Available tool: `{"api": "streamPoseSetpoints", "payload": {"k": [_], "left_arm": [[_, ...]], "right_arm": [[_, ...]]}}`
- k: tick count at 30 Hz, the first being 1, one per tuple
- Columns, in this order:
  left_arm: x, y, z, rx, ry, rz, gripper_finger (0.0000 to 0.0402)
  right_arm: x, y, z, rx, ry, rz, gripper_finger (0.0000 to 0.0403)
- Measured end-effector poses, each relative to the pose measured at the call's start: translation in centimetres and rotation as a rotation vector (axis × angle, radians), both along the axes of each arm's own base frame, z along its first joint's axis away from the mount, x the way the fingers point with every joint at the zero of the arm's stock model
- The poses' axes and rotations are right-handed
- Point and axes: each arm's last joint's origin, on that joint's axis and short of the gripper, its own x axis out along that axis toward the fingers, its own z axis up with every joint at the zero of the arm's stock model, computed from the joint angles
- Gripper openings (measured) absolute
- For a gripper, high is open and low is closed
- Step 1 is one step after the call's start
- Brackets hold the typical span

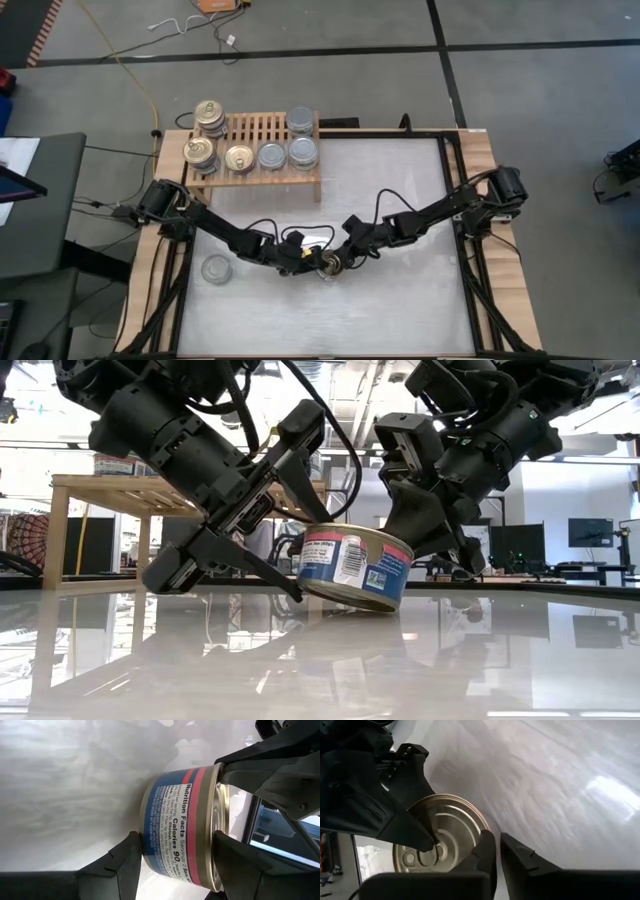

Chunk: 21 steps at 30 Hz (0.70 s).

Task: Stack canned seafood by type on shelf
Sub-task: Stack the blue tuna can on top of the bottom right blue tuna can on the shelf

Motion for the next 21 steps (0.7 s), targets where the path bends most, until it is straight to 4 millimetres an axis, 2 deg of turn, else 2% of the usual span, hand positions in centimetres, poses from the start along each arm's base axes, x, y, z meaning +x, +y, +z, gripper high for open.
{"api": "streamPoseSetpoints", "payload": {"k": [11,16,21], "left_arm": [[0.0,0.0,0.0,0.014,0.001,-0.004,0.0212],[0.0,0.0,0.0,0.014,0.001,-0.004,0.0212],[0.0,0.0,0.0,0.013,0.001,-0.004,0.0212]], "right_arm": [[-0.6,-0.1,1.4,-0.045,-0.012,0.034,0.0125],[-1.2,-0.3,1.1,-0.068,0.06,0.048,0.0159],[-2.2,-0.7,1.1,-0.087,0.16,0.049,0.0171]]}}
